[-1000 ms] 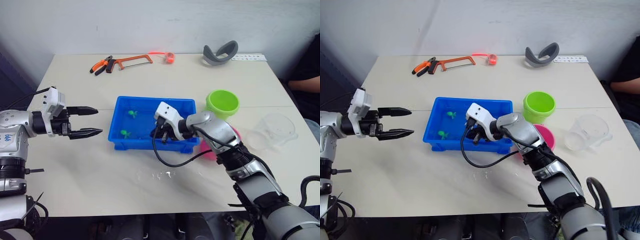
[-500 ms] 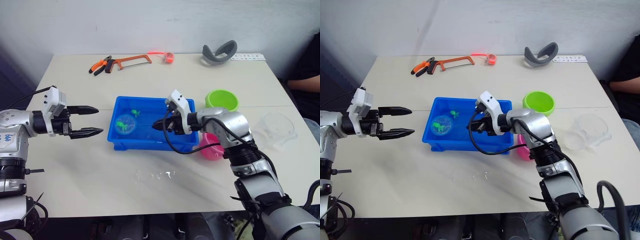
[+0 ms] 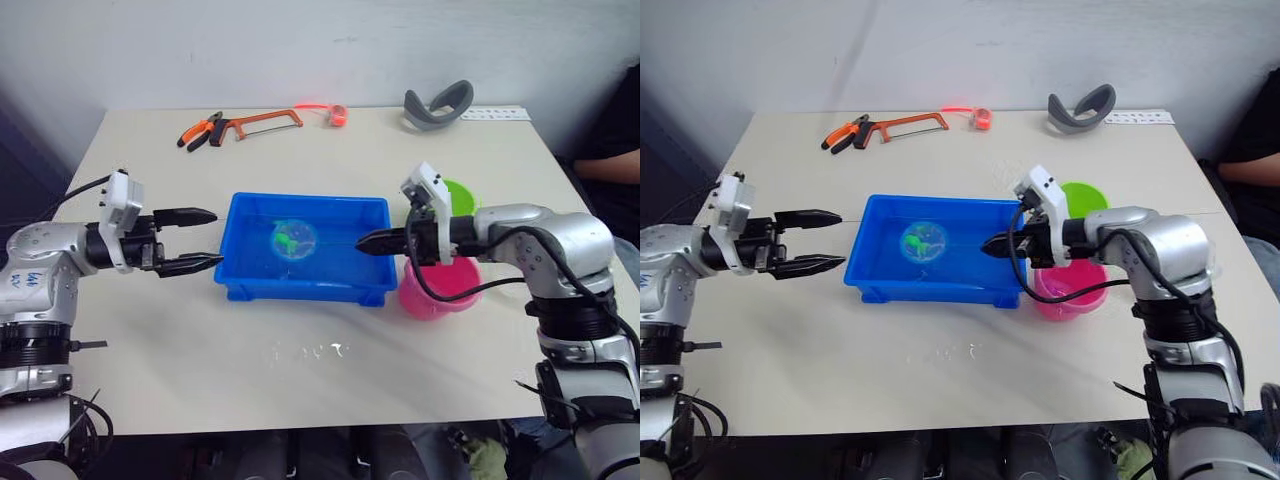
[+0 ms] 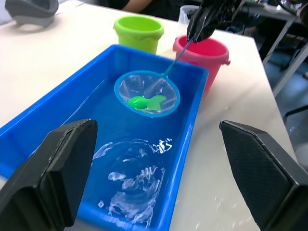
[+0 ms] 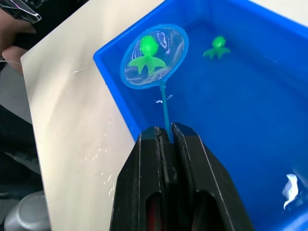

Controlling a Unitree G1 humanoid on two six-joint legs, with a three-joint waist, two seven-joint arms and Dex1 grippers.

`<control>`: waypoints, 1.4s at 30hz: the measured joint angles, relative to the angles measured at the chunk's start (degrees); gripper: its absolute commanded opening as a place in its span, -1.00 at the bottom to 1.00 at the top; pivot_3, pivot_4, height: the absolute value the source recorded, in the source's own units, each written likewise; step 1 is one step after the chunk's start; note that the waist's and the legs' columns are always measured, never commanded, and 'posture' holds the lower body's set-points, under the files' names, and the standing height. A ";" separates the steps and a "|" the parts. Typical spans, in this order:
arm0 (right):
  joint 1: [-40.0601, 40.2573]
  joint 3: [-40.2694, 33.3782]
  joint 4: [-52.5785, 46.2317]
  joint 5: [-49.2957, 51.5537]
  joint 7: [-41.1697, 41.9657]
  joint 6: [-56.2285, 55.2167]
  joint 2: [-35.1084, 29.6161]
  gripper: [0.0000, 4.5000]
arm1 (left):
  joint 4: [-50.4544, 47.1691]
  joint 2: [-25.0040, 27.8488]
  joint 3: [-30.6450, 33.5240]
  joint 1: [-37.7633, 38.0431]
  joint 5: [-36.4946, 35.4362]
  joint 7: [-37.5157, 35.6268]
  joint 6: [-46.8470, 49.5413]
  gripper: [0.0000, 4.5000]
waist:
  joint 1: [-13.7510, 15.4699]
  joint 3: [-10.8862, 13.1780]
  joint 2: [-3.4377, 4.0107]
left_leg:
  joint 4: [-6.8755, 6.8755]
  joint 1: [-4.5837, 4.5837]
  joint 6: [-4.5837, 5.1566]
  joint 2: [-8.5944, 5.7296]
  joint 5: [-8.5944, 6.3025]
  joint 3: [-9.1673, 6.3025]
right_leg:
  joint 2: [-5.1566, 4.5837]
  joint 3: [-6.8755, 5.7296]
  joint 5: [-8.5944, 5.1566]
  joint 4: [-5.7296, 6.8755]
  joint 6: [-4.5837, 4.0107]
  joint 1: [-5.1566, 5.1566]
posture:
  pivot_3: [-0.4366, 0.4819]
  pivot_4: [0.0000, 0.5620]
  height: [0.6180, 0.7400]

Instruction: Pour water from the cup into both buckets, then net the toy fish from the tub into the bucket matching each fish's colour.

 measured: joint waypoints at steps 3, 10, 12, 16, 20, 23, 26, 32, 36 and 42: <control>1.56 -5.56 -3.85 2.61 -3.37 4.01 -0.39 -1.00 | -4.73 -3.93 0.13 2.11 -2.04 4.33 2.89 0.96 | 0.01 0.00 0.00 | 0.01 0.01 0.00 0.02 0.00 -0.01 | -0.06 0.22 0.00 -0.01 0.00 0.02 | -0.05 -0.47 1.00; 7.58 -12.24 -9.32 5.80 -9.70 8.83 -1.11 -1.00 | -10.97 -12.50 0.55 4.79 -3.29 13.13 3.73 0.96 | 0.62 0.00 -0.02 | 0.04 0.03 0.01 0.00 0.01 -0.01 | -0.05 0.55 0.00 -0.04 0.00 0.07 | -0.05 -0.47 1.00; 7.54 -14.86 -10.45 7.25 -10.44 10.49 -2.86 -1.00 | -11.76 -14.36 0.06 4.27 -3.23 14.63 3.49 0.96 | 1.21 0.00 -0.02 | 0.04 0.04 0.02 0.00 0.02 0.00 | -0.04 0.55 0.00 -0.05 0.00 0.08 | -0.05 -0.47 1.00; 7.20 -20.83 -11.52 10.55 -11.50 14.29 -5.82 -1.00 | -11.81 -17.96 -1.81 2.54 -2.59 17.74 3.18 0.96 | 1.84 0.00 -0.02 | 0.05 0.04 0.02 -0.02 0.02 -0.02 | -0.02 0.52 0.00 -0.07 0.00 0.11 | -0.05 -0.47 1.00; 6.79 -26.02 -10.90 11.91 -12.51 16.35 -10.85 -1.00 | -12.24 -20.61 -4.63 0.60 -1.61 19.65 2.79 0.96 | 2.32 0.00 -0.02 | 0.05 0.04 0.05 -0.06 0.02 0.01 | 0.02 0.54 0.01 -0.12 0.02 0.14 | -0.05 -0.47 1.00; 8.45 -27.58 -8.27 10.37 -12.65 13.14 -18.12 -1.00 | -13.22 -22.32 -5.77 -0.29 -0.96 21.41 2.37 0.96 | 2.72 0.00 -0.01 | 0.03 0.05 0.05 -0.06 0.03 0.03 | 0.03 0.54 0.01 -0.15 0.02 0.15 | -0.05 -0.47 1.00; 10.62 -27.34 -3.63 6.44 -12.91 6.31 -22.00 -1.00 | -13.90 -23.85 -6.53 -0.54 -0.64 22.44 1.33 0.96 | 2.84 0.00 -0.02 | 0.03 0.10 0.06 -0.07 0.03 0.09 | 0.04 0.56 0.02 -0.16 0.03 0.20 | -0.05 -0.47 1.00; 16.47 -21.12 3.75 -1.01 -12.02 -6.64 -26.26 -1.00 | -13.79 -25.10 -7.93 -0.56 -0.42 22.59 0.94 0.96 | 2.68 0.00 -0.01 | 0.02 0.14 0.07 -0.04 0.04 0.16 | 0.09 0.50 0.02 -0.13 0.03 0.19 | -0.05 -0.47 1.00; 21.38 -16.60 4.99 -8.45 -12.05 -20.01 -27.28 -1.00 | -13.61 -25.16 -8.30 -0.62 -0.39 22.32 0.51 0.96 | 2.83 0.00 -0.01 | 0.02 0.14 0.07 -0.04 0.04 0.16 | 0.10 0.46 0.02 -0.14 0.04 0.19 | -0.05 -0.47 1.00; 27.46 -15.79 3.71 -17.28 -13.20 -38.45 -27.90 -1.00 | -13.60 -25.02 -8.76 -0.75 -0.30 21.89 0.43 0.96 | 2.96 0.00 -0.01 | 0.03 0.15 0.07 -0.05 0.04 0.12 | 0.12 0.27 0.03 -0.17 0.06 0.24 | -0.05 -0.47 1.00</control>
